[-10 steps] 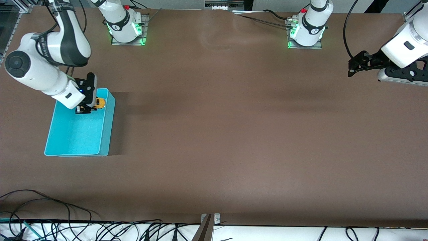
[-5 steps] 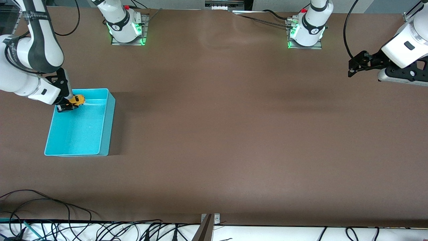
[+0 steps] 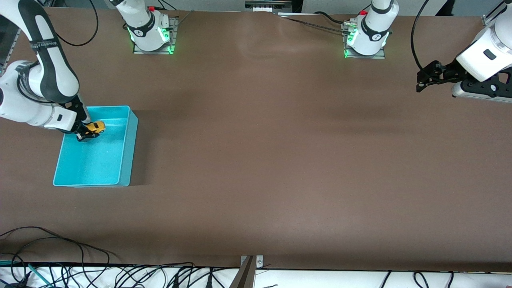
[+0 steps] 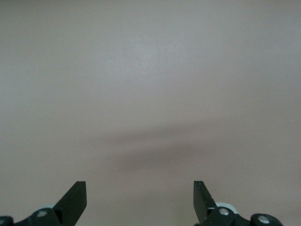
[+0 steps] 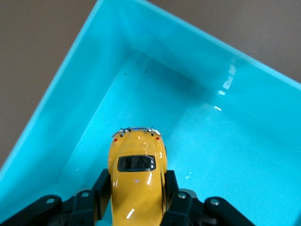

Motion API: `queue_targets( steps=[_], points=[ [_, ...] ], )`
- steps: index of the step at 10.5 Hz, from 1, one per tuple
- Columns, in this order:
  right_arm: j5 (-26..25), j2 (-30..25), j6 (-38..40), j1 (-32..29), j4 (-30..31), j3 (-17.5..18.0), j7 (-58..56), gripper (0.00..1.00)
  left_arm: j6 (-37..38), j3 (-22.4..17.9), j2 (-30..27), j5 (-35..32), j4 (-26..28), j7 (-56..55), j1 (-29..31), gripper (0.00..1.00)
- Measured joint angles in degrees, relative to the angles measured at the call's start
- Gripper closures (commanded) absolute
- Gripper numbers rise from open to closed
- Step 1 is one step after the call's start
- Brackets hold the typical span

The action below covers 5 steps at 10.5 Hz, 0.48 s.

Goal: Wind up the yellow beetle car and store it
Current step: 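Lower the car into the bin and open the right gripper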

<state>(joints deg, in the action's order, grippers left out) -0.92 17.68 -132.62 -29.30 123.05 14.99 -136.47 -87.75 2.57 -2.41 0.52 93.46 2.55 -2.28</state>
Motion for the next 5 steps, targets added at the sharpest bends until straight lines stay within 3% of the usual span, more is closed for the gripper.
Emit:
queue_targets(
  steps=[5],
  points=[
    [-0.3, 4.4, -3.1, -2.6, 0.0, 0.0, -5.9, 1.00, 0.0, 0.0, 0.0, 0.0, 0.0, 0.0, 0.0, 0.00]
  ],
)
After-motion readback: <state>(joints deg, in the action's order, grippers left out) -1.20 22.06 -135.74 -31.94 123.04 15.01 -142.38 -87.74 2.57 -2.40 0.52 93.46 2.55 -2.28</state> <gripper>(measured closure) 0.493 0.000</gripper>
